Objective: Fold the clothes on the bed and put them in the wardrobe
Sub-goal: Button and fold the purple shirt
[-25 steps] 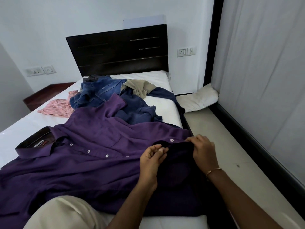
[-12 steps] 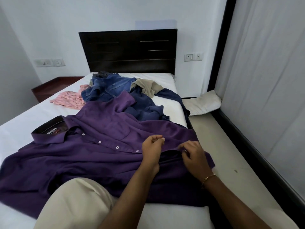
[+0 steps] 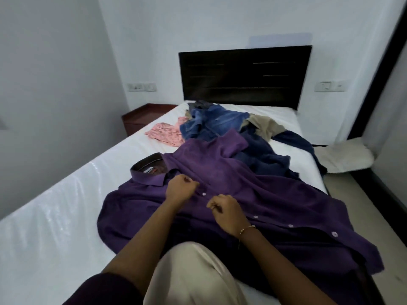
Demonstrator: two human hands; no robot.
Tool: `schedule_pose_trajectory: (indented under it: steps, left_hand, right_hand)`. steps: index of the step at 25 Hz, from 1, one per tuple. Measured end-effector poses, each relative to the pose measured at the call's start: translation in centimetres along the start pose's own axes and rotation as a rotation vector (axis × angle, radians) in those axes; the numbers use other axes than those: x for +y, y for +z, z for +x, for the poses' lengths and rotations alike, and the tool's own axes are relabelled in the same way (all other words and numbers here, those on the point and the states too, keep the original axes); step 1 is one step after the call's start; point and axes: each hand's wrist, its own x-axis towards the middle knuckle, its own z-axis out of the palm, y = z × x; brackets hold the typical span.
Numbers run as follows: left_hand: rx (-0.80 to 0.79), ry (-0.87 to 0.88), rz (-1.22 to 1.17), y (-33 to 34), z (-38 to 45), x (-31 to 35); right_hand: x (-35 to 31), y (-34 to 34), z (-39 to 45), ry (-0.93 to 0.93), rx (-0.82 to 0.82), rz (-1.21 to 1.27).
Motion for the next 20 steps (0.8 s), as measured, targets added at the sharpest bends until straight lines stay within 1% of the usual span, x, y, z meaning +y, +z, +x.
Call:
schedule_pose_trajectory:
  steps: [2,4,7,10,12,13,14,15,16,17,18,19,20]
  left_hand:
    - [0.067,-0.086,0.103,-3.0,1.2,-4.8]
    - [0.132,-0.160,0.169,-5.5,1.5,-9.1]
    - [0.175,-0.268,0.249,-7.6,2.6,-14.8]
    - [0.233,-0.389,0.290,-8.1,4.2,-17.9]
    - [0.286,-0.465,0.404,-8.7,5.0,-19.3]
    - [0.278,-0.493,0.451,-9.1,4.9,-19.6]
    - [0.267,-0.505,0.441,-9.7,4.8,-19.7]
    - [0.260,-0.510,0.367,-10.2,4.6,-19.5]
    - [0.277,-0.508,0.175,-10.5,4.3,-18.7]
    - [0.289,-0.499,-0.122,-10.7,4.0,-17.3]
    - [0.259,-0.487,-0.416,-10.7,3.5,-15.4]
    - [0.180,-0.450,-0.646,-10.8,3.0,-13.0]
    - [0.063,-0.402,-0.829,-10.8,2.5,-10.4]
  right_hand:
    - [-2.7,2.4,1.8,0.014,-0.097,0.022]
    - [-5.0,5.0,3.5,-0.030,-0.188,0.009]
    - [-7.7,8.6,6.1,-0.091,-0.257,-0.017]
    - [-8.8,10.6,8.1,-0.095,-0.290,-0.022]
    - [-9.1,11.4,9.2,-0.088,-0.317,-0.033]
    - [-9.2,11.6,9.5,-0.071,-0.329,-0.037]
    - [-9.3,11.7,9.8,-0.056,-0.339,-0.035]
    - [-9.5,11.7,10.0,-0.040,-0.348,-0.032]
    - [-9.8,11.6,10.2,-0.024,-0.350,-0.016]
    - [-10.4,11.2,10.3,-0.004,-0.346,0.019]
    - [-11.3,10.8,10.3,0.034,-0.336,0.097]
    - [-12.6,9.9,10.4,0.096,-0.315,0.225]
    - [-13.9,8.8,10.5,0.162,-0.298,0.389]
